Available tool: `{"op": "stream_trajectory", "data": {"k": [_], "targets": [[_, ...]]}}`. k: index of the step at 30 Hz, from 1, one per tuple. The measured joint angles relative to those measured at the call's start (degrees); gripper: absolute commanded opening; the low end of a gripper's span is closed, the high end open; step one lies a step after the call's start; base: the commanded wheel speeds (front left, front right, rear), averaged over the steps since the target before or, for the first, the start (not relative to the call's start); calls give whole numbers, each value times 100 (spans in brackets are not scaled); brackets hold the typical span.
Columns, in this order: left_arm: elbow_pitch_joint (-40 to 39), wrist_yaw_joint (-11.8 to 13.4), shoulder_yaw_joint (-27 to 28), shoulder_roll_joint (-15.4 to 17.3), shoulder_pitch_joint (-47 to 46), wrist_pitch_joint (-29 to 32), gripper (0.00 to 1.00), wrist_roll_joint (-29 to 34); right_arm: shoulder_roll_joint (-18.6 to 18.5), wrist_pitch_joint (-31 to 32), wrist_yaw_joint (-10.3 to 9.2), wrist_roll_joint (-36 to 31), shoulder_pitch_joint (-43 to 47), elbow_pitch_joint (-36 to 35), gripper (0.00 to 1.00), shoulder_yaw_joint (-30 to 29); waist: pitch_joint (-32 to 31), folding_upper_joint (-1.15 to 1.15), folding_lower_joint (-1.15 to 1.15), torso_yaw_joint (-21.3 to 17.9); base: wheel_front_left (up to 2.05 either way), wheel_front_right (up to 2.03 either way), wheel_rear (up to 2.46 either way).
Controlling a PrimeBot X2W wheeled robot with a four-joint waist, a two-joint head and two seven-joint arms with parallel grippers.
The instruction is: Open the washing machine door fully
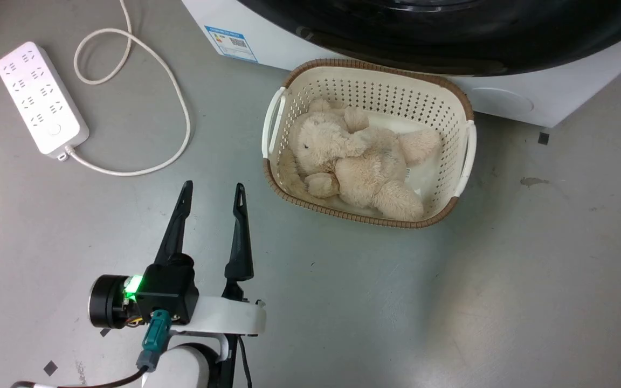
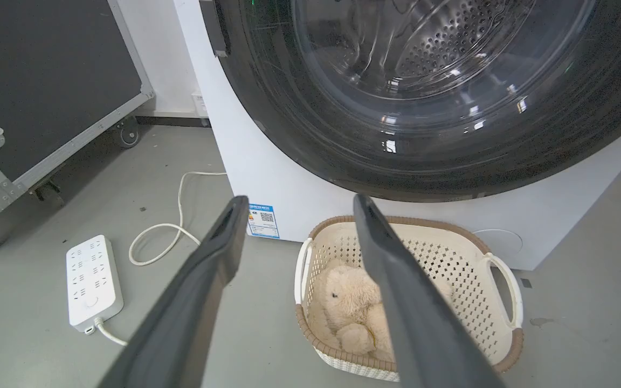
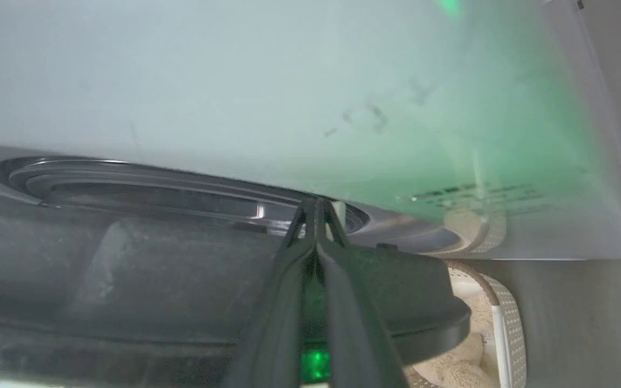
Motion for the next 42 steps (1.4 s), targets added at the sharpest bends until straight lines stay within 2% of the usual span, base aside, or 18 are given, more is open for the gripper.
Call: {"op": "stream_trajectory", "data": {"k": [10, 16, 21, 24, 30, 35, 42], "targets": [[33, 57, -103, 0, -79, -123, 100, -2, 156, 1016, -10, 144, 130, -140, 0, -550, -160, 0, 0, 8, 0, 0, 0], [207, 47, -178, 0, -74, -196, 100, -45, 290, 1543, -9, 662, 582, -148, 0, -929, -487, 0, -1, -6, 0, 0, 0], [328, -20, -279, 0, -14, -249, 100, -42, 290, 1950, -9, 1321, 1043, 149, 0, -792, -820, 0, -1, 6, 0, 0, 0], [380, -21, -301, 4, 152, -290, 100, -41, 299, 2115, -9, 1906, 1260, 390, 0, -458, -1009, 0, -1, 12, 0, 0, 0], [447, -140, -303, 41, 510, -294, 100, -41, 320, 2082, -8, 2991, 2114, 492, 0, 879, -1421, 0, -2, -29, 0, 0, 0], [553, -309, -367, 87, 766, -294, 100, -62, 328, 1859, -8, 3782, 3031, 230, 0, 1948, -1761, 0, -2, -29, 0, 0, 0], [611, -357, -416, 71, 1031, -294, 100, -101, 330, 1402, -9, 4592, 4101, -372, 0, 3277, -2074, 0, -2, 20, 0, 0, 0]]}}
